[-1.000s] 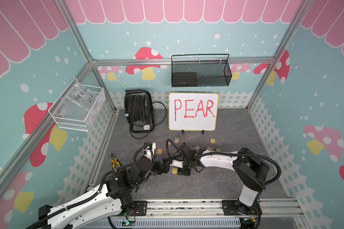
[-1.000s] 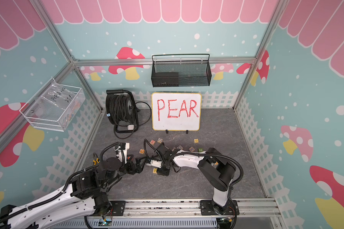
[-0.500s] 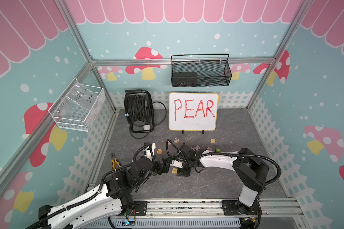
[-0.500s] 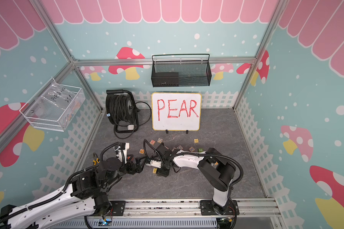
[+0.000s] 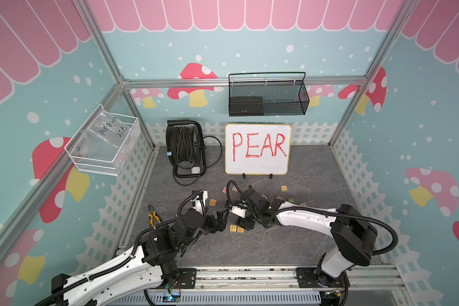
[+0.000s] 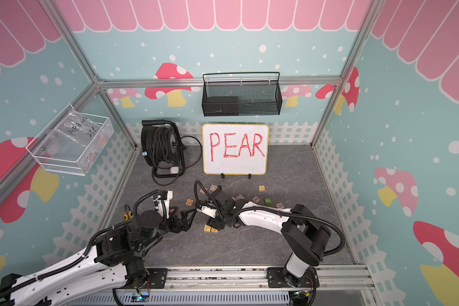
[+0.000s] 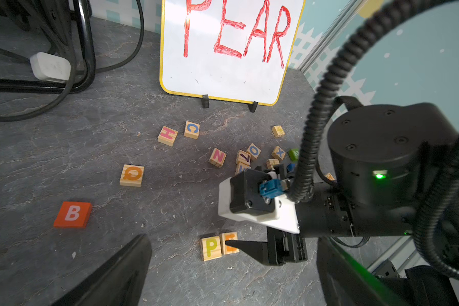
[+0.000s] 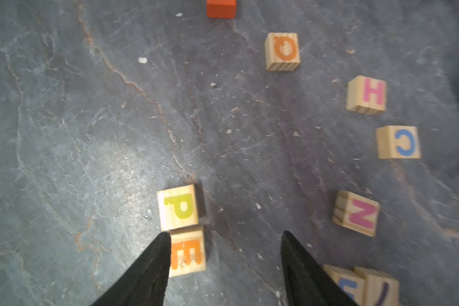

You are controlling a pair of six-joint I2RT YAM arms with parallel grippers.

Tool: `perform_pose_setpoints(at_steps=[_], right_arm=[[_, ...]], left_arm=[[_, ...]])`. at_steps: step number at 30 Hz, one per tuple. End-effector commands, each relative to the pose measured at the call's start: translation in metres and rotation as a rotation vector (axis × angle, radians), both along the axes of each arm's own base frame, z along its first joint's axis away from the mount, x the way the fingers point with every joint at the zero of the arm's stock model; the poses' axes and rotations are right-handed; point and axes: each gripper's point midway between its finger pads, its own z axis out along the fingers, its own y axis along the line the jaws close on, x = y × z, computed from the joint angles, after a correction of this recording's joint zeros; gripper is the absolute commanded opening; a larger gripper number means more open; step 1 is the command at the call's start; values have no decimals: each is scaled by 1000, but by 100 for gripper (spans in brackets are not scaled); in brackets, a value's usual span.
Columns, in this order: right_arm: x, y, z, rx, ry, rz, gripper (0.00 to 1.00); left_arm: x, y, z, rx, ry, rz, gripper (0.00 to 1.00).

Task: Spell the uppercase word “pear” with letter blocks
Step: Place the letter block at the center of the board.

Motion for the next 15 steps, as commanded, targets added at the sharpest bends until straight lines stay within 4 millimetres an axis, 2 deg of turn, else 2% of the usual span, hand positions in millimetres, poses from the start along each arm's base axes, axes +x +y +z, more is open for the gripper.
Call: perform_pose_setpoints(at_steps=[1, 8, 10, 15], right_arm=[[25, -15, 22, 38, -127, -170, 71], [61, -77, 47, 84, -269, -564, 79], [67, -95, 56, 123, -281, -673, 80], [75, -150, 77, 239, -293, -965, 90]], left_arm=[[0, -9, 15, -33, -36, -40, 100], [0, -37, 21, 5, -58, -164, 99], [2, -44, 22, 29, -61, -185, 99], [8, -67, 23, 86, -66, -256, 100]])
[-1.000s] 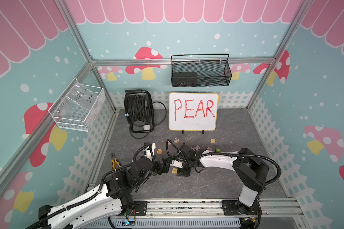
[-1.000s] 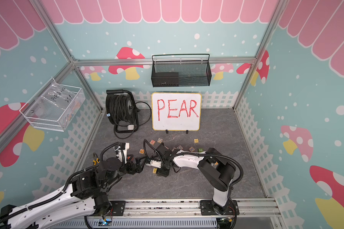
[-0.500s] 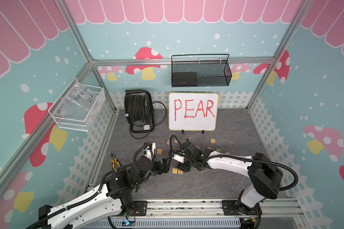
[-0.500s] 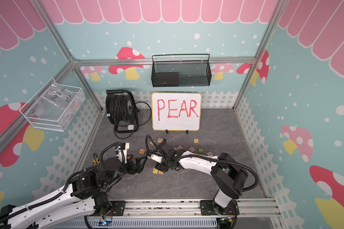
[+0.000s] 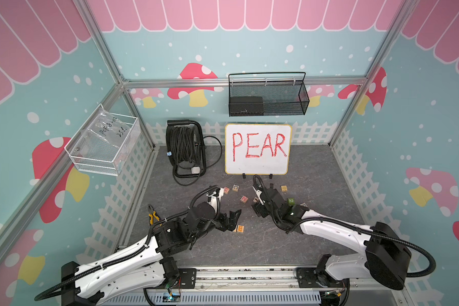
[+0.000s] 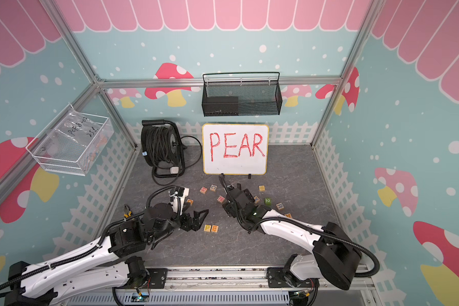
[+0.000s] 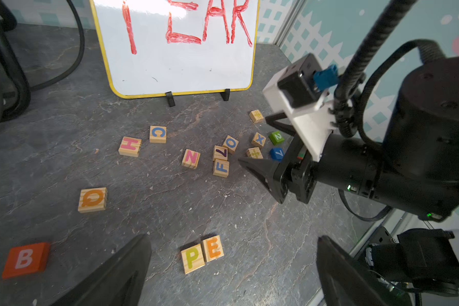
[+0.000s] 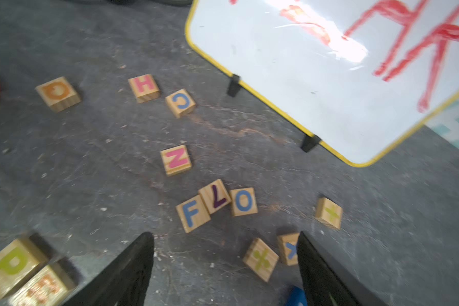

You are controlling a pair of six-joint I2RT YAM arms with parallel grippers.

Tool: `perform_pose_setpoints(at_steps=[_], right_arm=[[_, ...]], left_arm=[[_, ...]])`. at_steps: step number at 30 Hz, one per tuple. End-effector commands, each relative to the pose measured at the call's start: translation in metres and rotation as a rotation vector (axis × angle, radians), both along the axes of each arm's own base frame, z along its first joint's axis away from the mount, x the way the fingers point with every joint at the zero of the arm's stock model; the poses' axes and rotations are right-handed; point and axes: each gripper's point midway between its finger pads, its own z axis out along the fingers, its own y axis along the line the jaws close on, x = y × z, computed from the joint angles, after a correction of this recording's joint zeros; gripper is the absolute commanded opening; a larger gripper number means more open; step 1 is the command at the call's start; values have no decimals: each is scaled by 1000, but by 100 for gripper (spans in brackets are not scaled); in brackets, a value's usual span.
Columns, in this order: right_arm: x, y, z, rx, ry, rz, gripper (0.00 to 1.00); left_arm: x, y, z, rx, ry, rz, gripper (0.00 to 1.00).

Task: Spell the uppercase word “pear” with letter blocks
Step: Place the letter block at the center of the board, then pick up the letter block from the center of the board.

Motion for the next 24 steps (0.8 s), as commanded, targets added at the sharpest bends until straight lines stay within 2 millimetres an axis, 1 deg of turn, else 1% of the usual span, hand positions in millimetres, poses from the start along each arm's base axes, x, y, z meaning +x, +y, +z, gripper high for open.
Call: perform_pose_setpoints(at_steps=[1, 5, 8, 12, 17, 20, 24], right_arm=[[10, -46, 16, 136, -40, -273, 91], [11, -95, 10, 266, 10, -471, 91], [6, -122, 4, 332, 10, -579, 92], [-1, -145, 2, 389, -9, -668, 95], [-12, -179, 3, 439, -75, -790, 97], [-16, -199, 7, 461, -119, -850, 99], [-18, -220, 1, 461, -114, -899, 99]], left_arm=[[2, -19, 18, 4, -45, -84, 100], [6, -41, 18, 49, -51, -155, 100], [11, -56, 17, 75, -44, -193, 100], [15, -77, 13, 88, -21, -249, 99], [24, -96, 12, 96, 7, -294, 100], [32, -101, 11, 102, 22, -305, 100], [38, -102, 6, 126, 38, -325, 100]])
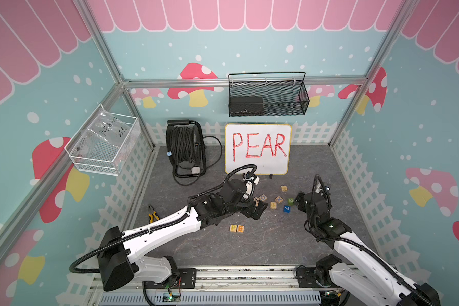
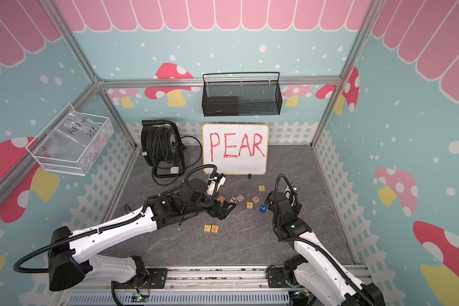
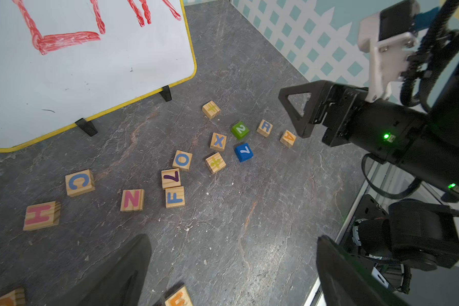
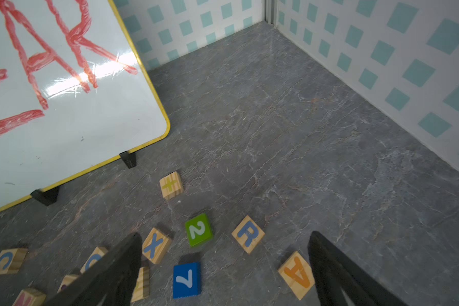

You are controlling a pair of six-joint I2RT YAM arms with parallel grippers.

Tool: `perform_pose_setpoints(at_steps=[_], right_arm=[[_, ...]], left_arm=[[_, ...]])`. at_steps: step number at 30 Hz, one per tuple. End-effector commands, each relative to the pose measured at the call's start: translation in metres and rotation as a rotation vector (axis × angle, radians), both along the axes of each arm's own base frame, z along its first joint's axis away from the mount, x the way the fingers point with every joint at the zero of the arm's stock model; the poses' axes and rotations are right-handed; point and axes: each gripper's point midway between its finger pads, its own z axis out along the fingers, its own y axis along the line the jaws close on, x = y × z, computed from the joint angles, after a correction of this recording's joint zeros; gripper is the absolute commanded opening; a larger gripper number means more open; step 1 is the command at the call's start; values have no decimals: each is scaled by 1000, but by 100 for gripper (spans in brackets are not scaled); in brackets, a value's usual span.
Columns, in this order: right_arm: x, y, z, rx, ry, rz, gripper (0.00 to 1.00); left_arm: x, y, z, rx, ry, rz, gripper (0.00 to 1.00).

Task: Spell the uppercase word “pear” with letter blocks
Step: Pick up the letter block from the center of the board.

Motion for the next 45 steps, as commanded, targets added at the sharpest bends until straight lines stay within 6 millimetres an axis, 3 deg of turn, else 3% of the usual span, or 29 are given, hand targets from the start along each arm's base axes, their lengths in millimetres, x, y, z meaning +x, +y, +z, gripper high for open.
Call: perform_pose_setpoints(at_steps=[1, 7, 13, 19, 25, 31, 45], right_arm=[[-4, -18, -11, 32, 17, -66, 99], [-1, -32, -35, 110, 91, -91, 99], [9, -32, -59, 199, 156, -58, 99], [-5, -35, -81, 245, 191, -79, 99], [-13, -45, -88, 251, 193, -123, 98], [-10, -49, -101, 302, 232, -138, 97], [-7, -47, -134, 393, 346, -166, 85]], left_arm=[[0, -3, 4, 14, -7, -54, 99], [-8, 1, -7, -22, 33, -55, 100], [-9, 7, 0, -28, 7, -41, 100], [-11, 4, -6, -32, 36, -42, 99], [-14, -1, -12, -38, 84, -52, 99], [-12, 3, -5, -37, 62, -39, 100], [-14, 7, 2, -44, 52, -35, 99]])
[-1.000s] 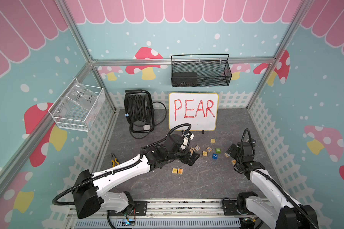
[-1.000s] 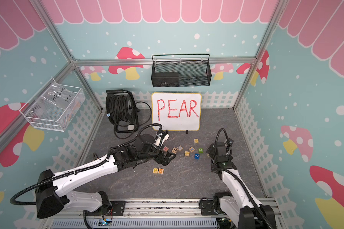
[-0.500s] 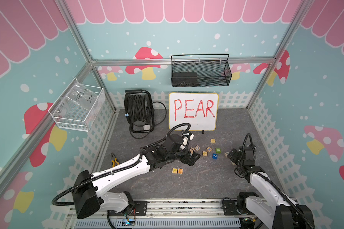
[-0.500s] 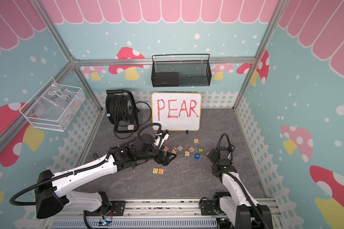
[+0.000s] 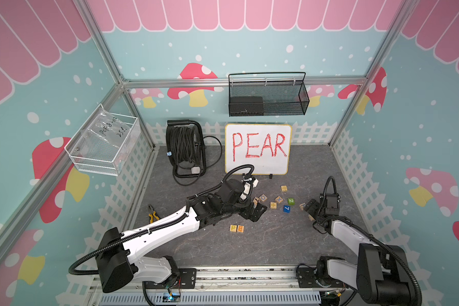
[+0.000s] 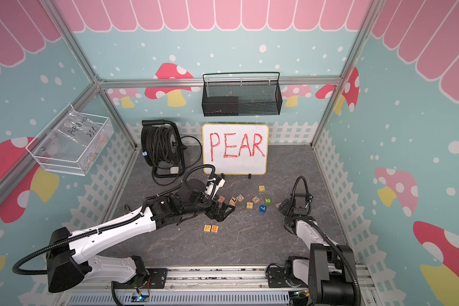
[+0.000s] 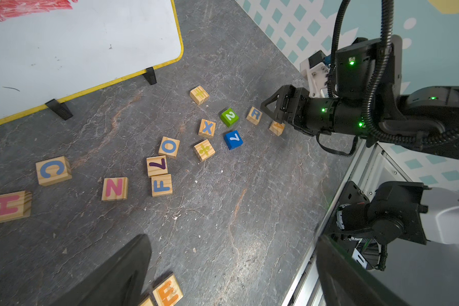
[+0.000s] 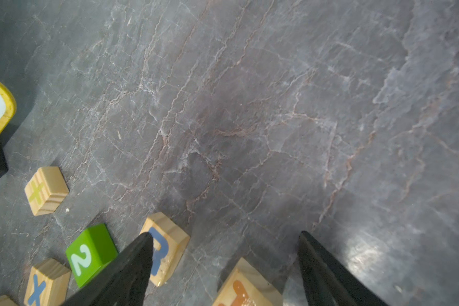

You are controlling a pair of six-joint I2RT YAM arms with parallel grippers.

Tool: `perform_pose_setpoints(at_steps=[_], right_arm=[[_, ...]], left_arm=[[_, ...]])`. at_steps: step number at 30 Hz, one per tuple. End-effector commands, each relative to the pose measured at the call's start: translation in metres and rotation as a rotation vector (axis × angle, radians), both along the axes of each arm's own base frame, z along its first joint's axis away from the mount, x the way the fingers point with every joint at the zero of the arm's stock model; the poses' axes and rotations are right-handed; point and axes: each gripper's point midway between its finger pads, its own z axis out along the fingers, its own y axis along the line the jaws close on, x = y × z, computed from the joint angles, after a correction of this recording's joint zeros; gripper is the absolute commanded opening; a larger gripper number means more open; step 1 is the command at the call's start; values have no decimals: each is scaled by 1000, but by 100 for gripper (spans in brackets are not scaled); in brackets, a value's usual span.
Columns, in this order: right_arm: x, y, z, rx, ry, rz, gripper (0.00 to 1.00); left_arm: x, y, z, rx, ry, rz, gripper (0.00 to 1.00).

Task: Spell the uppercase word “pear” with letter blocks
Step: Pick up the letter block from the center of the board.

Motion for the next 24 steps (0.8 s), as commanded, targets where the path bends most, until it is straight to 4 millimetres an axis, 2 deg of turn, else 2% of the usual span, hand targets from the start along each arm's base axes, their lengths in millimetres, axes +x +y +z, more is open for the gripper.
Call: perform_pose_setpoints(at_steps=[1, 10, 11, 15, 24], right_arm=[[-8, 3, -10, 47, 42, -27, 83], [-22, -2, 4, 5, 42, -31, 73], [-24, -2, 3, 3, 44, -29, 70], [-31, -1, -4, 8, 61, -32, 69], [-23, 3, -8, 20, 69, -1, 59]], left_arm=[[-1, 4, 12, -18, -22, 6, 99], [-2, 5, 16, -24, -26, 7, 99], [-2, 5, 17, -27, -27, 6, 99], [-4, 5, 22, -38, -31, 2, 99], [-9, 6, 29, -43, -57, -3, 99]])
